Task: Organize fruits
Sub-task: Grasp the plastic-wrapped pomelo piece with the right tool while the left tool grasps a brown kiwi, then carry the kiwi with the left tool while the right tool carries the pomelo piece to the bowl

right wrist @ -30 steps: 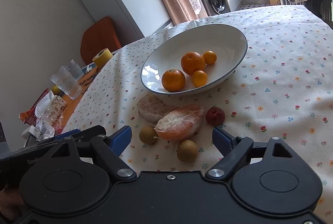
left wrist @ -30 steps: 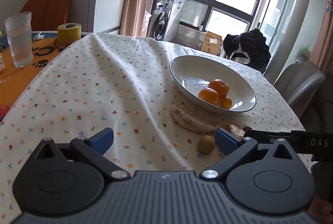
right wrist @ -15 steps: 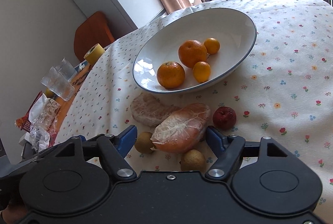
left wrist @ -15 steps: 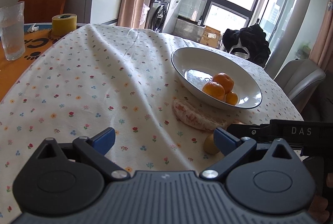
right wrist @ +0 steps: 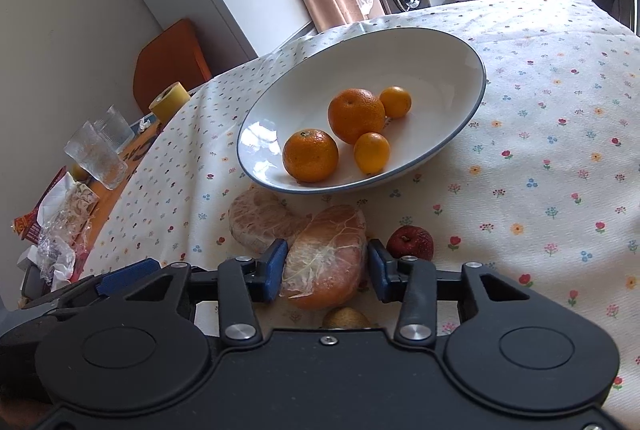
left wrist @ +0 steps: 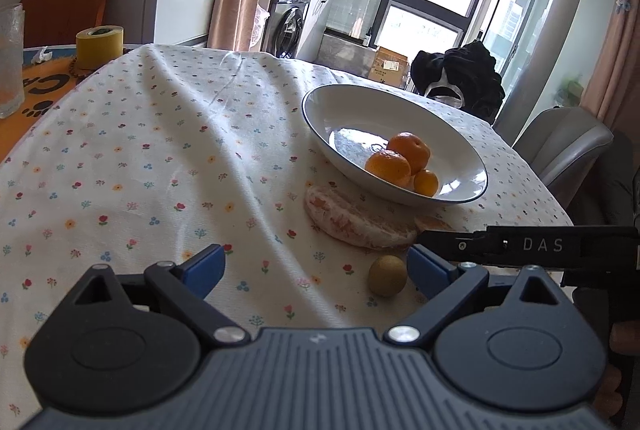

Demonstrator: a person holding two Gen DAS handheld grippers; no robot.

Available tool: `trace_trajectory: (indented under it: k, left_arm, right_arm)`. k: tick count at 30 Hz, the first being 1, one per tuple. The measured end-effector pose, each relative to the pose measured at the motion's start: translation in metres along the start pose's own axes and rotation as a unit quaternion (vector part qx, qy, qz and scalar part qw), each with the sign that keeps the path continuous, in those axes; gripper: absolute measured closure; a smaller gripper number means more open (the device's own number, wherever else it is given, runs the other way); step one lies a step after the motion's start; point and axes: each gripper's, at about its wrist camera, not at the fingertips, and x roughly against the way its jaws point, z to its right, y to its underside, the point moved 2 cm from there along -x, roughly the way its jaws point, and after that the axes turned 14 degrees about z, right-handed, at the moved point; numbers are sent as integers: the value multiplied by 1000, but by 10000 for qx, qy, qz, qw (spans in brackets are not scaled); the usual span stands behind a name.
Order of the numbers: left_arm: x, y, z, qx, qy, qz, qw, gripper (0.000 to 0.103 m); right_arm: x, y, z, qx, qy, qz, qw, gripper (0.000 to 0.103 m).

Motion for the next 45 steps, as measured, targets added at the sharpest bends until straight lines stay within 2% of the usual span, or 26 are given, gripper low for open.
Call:
trace_trajectory:
  k: [9,13,18,23,24,26,28,32,45]
  left_arm:
    - [-6,3,19,-117,113,-77,9998,20]
    - [-13,5,25,-78,181,-177,9996,34]
    - [-16,7,31,-141,202,-179,9995,42]
    - [-21,12,35,-132,277,-289,9991,61]
    - [-20,13,36,-165,269,-243,9992,62]
    - [-21,14,39,-257,268,-229,9990,74]
    - [-21,14,38,-202,306,-243,9990,80]
    - [-18,11,38,-251,221,-195,9992,80]
    - [-2,-11,39,-282,294,132,9991,80]
  right_arm:
    - [12,0,11,-83,-249,67,9996,65]
    - [15,-2,14,-121,-317,104,9994,67]
    - [23,-3,21,-190,-354,169,9990,67]
    - [28,-5,24,-245,-409,216,9986,67]
    - [29,-5,25,-259,-423,228,9985,67]
    - [31,-6,26,-270,-438,252,9984,67]
    - [32,-7,27,-281,-450,265,9982,67]
    - [33,-9,26,-266,-489,291,9980,67]
    - [37,-22,18,-204,-585,446,9971,67]
